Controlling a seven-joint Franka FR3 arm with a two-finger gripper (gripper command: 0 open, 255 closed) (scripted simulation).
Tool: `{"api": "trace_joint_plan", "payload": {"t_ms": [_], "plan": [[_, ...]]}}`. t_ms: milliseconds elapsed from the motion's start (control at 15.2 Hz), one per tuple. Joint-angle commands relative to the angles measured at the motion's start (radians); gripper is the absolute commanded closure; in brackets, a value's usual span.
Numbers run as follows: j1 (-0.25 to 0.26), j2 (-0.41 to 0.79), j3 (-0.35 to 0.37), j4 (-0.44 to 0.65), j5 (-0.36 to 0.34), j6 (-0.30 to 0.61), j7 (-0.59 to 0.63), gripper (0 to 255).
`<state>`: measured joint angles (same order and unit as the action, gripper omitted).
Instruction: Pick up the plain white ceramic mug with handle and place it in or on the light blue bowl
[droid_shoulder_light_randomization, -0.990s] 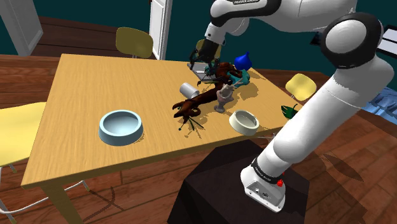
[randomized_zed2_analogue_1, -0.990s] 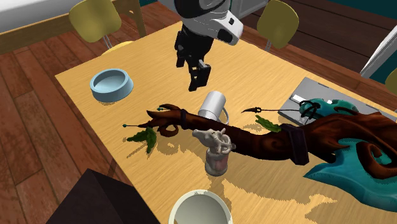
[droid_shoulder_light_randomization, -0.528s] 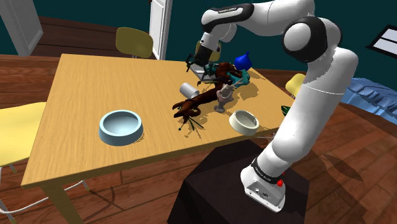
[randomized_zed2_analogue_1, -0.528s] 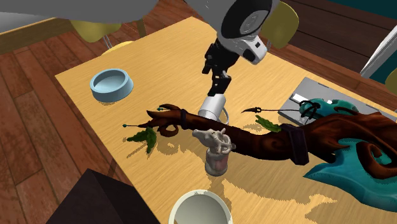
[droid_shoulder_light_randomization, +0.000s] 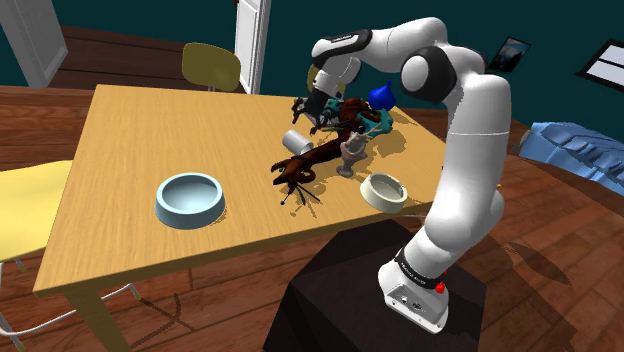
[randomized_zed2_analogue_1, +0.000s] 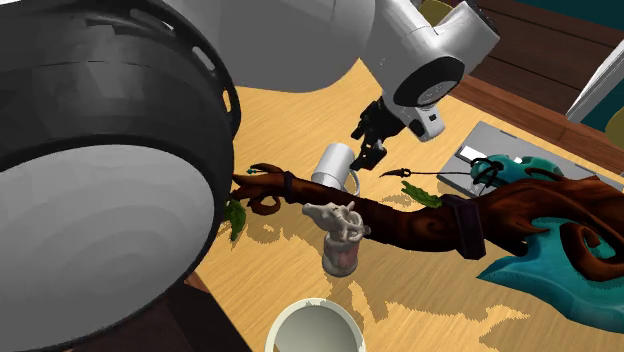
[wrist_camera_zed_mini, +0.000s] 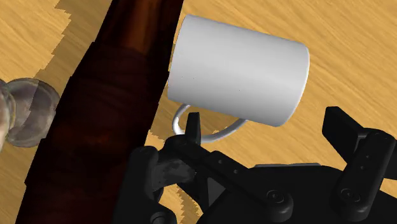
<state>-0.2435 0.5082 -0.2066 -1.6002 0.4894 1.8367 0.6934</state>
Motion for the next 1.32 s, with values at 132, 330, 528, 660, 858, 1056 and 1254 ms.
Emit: {"api": "trace_joint_plan", "payload": {"t_ms": [132, 330, 528, 660, 858, 1056, 1254], "plan": [[-0.034, 0.092, -0.007, 0.055, 0.046, 0.003, 0.046, 0], [-0.026, 0.099, -0.002, 0.029, 0.054, 0.037, 0.040, 0], [-0.018, 0.108, 0.004, 0.005, 0.062, 0.070, 0.034, 0], [-0.016, 0.109, 0.005, 0.001, 0.064, 0.076, 0.033, 0], [-0.016, 0.110, 0.005, 0.001, 0.064, 0.076, 0.033, 0], [-0.016, 0.109, 0.005, 0.001, 0.064, 0.076, 0.033, 0], [-0.016, 0.110, 0.005, 0.001, 0.064, 0.076, 0.033, 255]]}}
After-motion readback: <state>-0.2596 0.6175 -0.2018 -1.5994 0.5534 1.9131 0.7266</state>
